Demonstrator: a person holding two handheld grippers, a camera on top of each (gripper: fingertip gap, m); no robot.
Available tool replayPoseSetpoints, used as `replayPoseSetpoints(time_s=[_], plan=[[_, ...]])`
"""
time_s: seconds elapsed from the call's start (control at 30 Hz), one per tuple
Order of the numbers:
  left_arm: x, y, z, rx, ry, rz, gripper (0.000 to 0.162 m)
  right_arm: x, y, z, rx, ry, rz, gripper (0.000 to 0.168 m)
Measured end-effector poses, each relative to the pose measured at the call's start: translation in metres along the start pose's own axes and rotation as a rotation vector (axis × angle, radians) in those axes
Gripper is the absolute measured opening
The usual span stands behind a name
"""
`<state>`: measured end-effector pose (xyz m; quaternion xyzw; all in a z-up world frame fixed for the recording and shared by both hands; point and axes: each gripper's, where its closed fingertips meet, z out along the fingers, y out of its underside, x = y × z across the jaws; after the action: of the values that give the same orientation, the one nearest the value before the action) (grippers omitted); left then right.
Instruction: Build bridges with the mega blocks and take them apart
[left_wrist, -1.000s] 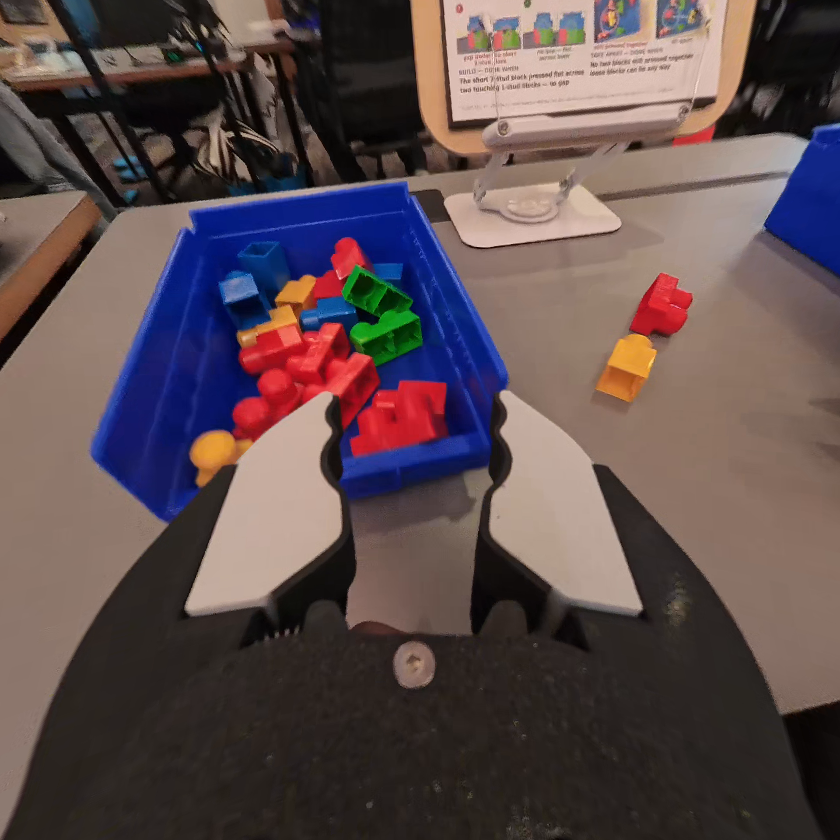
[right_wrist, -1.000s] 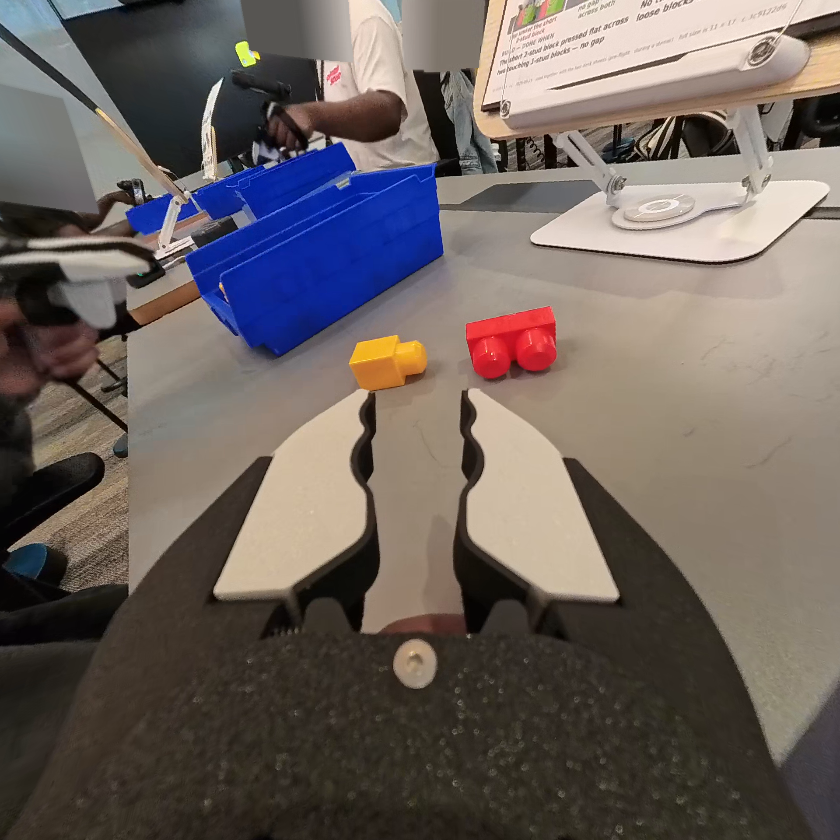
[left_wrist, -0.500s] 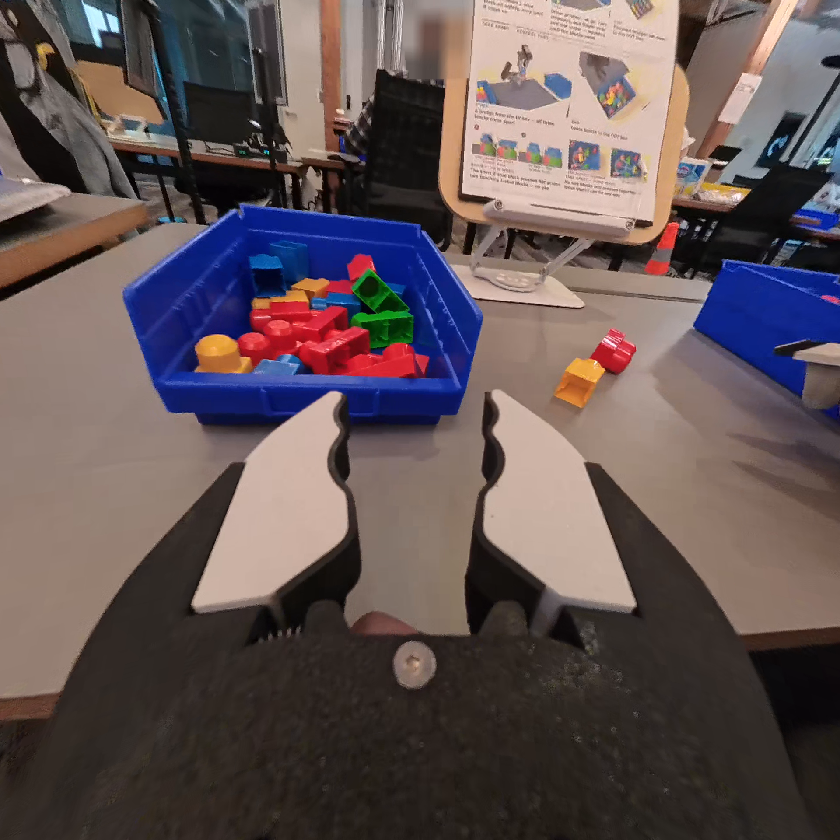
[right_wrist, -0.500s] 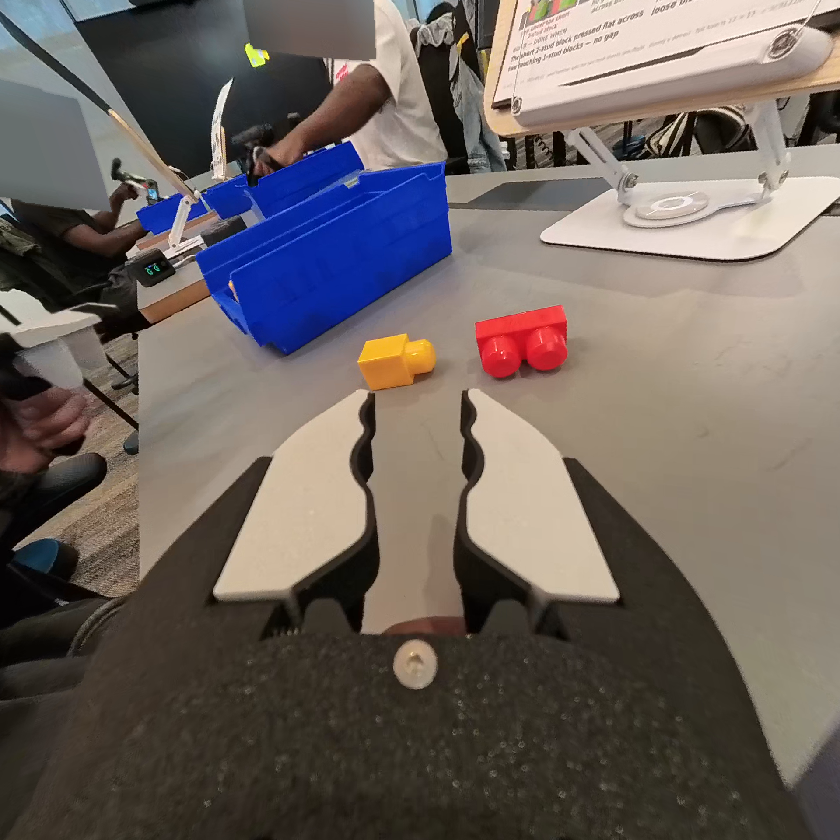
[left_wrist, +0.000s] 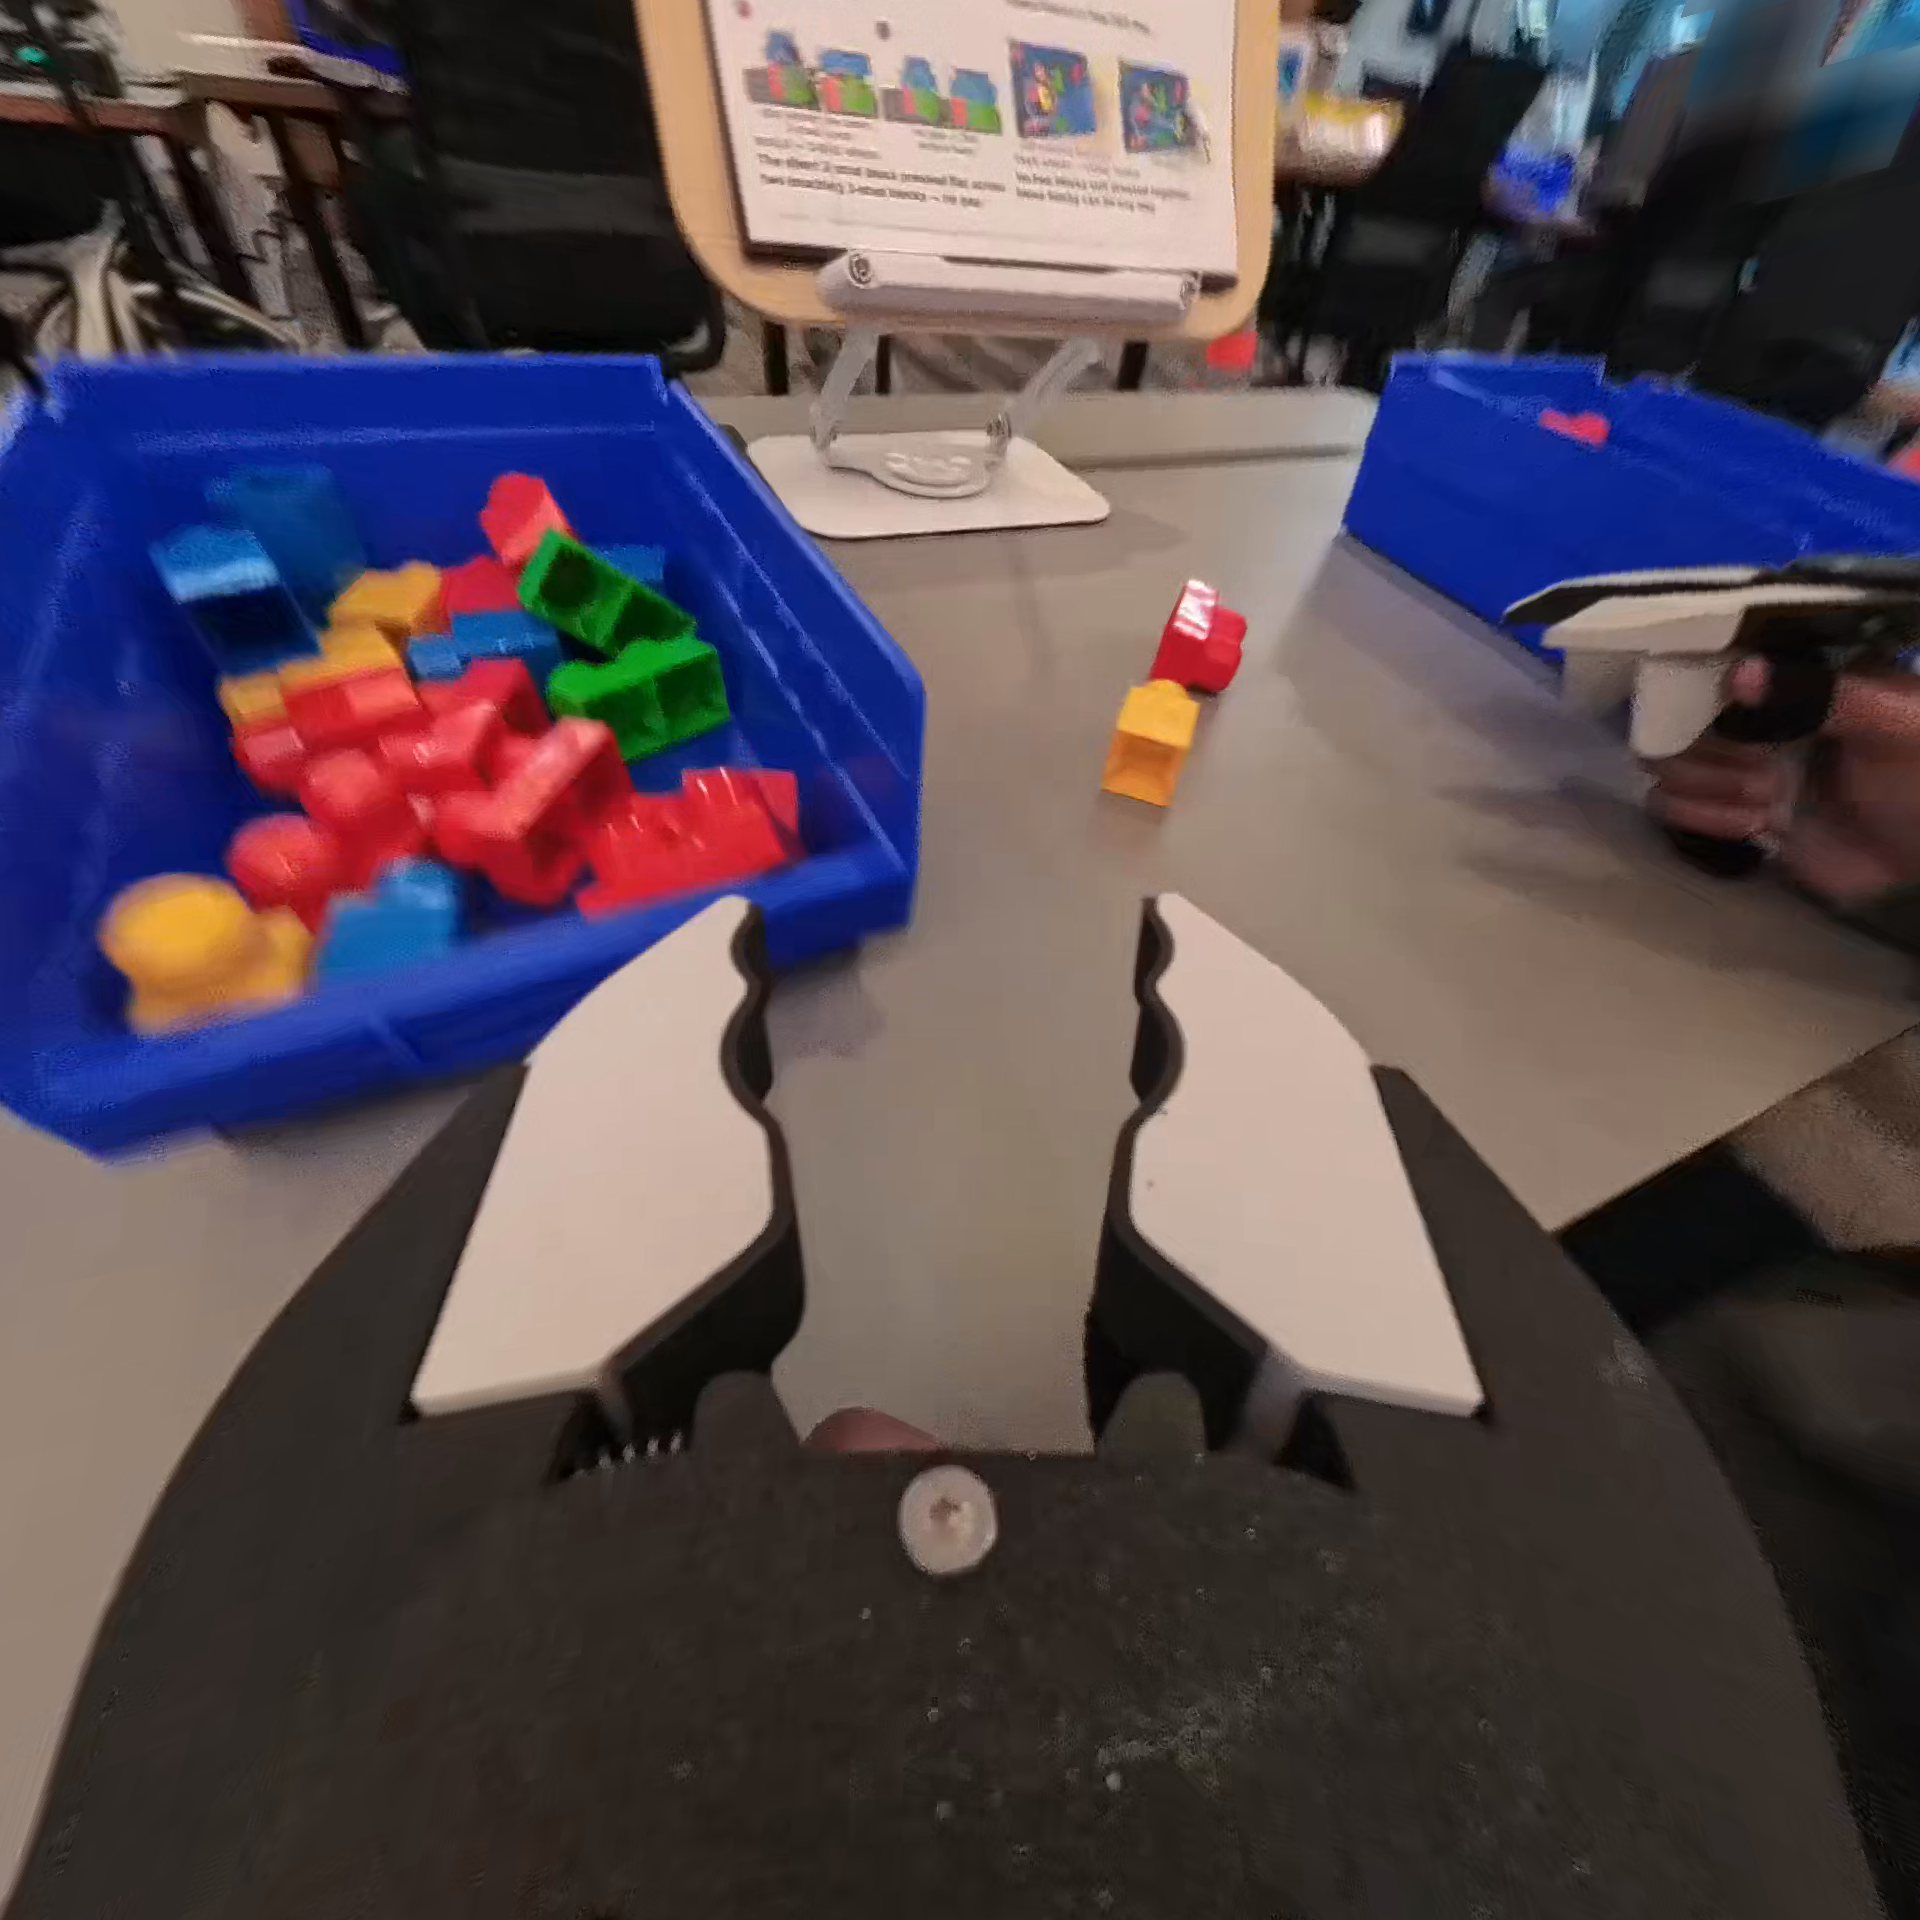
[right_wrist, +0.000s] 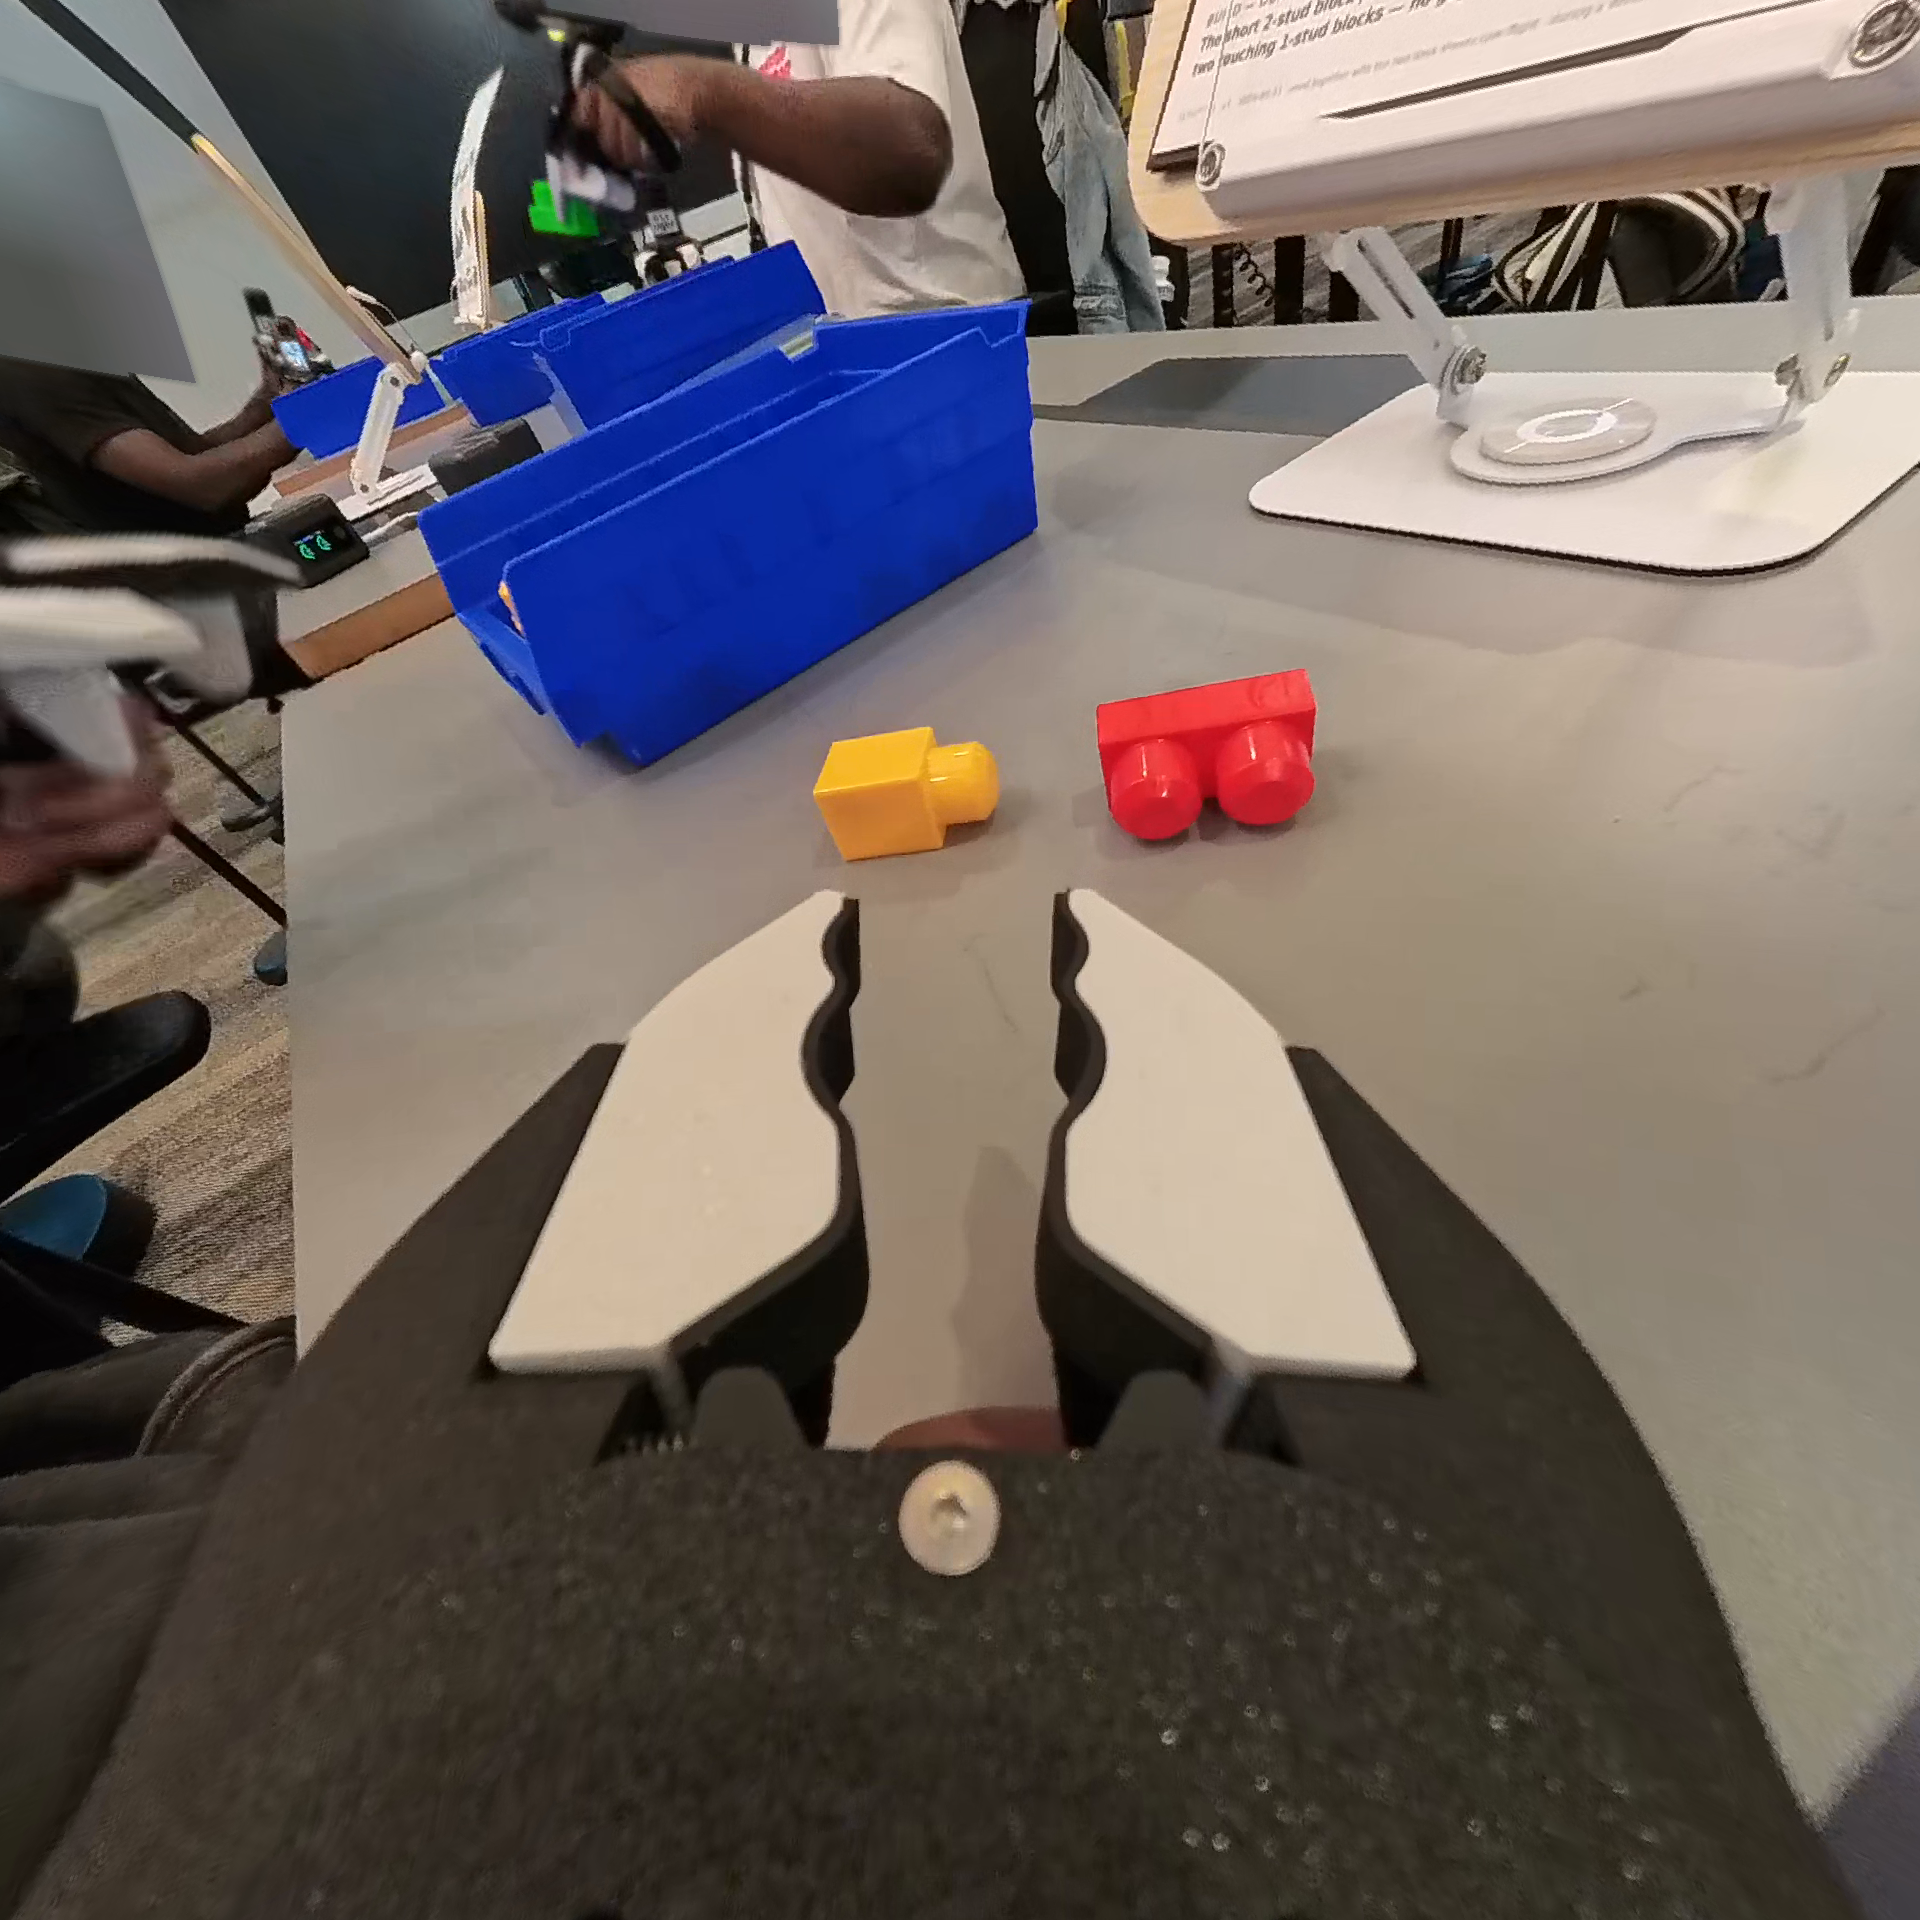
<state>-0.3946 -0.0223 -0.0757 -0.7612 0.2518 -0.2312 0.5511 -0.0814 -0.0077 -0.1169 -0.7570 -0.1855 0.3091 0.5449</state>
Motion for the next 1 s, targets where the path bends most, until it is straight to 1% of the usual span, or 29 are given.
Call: replayPoseSetpoints(time_s=[0.03,0.07,0.13,0.2,0.33,0.43,0.53,0.6,0.67,0.77,0.8,0.83,0.87,0.97,1.0], plan=[[-0.009,-0.018,0.005,-0.031,0.019,0.09,0.068,0.0,0.0,0.0,0.001,-0.004,0.001,0.035],[-0.02,-0.037,0.012,-0.069,0.042,0.197,0.065,-0.001,0.0,0.0,0.002,-0.012,0.004,0.035],[-0.057,-0.072,0.034,-0.167,0.01,0.394,0.059,-0.002,0.0,0.002,0.0,-0.026,0.011,0.035],[-0.091,-0.085,0.064,-0.343,0.039,0.536,0.058,-0.002,-0.001,0.002,-0.001,-0.038,0.018,0.036],[-0.164,-0.079,0.119,-0.723,0.055,0.778,0.061,-0.001,-0.002,0.001,0.011,-0.048,0.039,0.036],[-0.195,-0.063,0.143,-0.929,0.152,0.827,0.061,0.001,-0.005,-0.002,0.035,-0.049,0.058,0.037],[-0.217,-0.043,0.16,-1.078,0.223,0.857,0.06,0.003,-0.006,-0.003,0.052,-0.052,0.083,0.037],[-0.233,-0.033,0.17,-1.135,0.234,0.864,0.062,0.004,-0.007,-0.004,0.059,-0.053,0.096,0.037],[-0.245,-0.024,0.174,-1.196,0.25,0.827,0.065,0.004,-0.007,-0.004,0.059,-0.056,0.103,0.037],[-0.259,-0.011,0.179,-1.245,0.258,0.78,0.066,0.004,-0.006,-0.004,0.056,-0.055,0.101,0.037],[-0.263,-0.008,0.183,-1.242,0.24,0.798,0.072,0.004,-0.006,-0.004,0.055,-0.055,0.101,0.037],[-0.265,-0.008,0.188,-1.223,0.227,0.837,0.074,0.004,-0.006,-0.004,0.053,-0.056,0.102,0.037],[-0.265,-0.008,0.19,-1.223,0.224,0.86,0.067,0.005,-0.006,-0.003,0.05,-0.056,0.105,0.037],[-0.265,-0.007,0.19,-1.221,0.204,0.934,0.055,0.005,-0.006,-0.004,0.051,-0.06,0.111,0.037],[-0.265,-0.006,0.189,-1.217,0.201,0.945,0.055,0.005,-0.006,-0.004,0.055,-0.06,0.11,0.037]])
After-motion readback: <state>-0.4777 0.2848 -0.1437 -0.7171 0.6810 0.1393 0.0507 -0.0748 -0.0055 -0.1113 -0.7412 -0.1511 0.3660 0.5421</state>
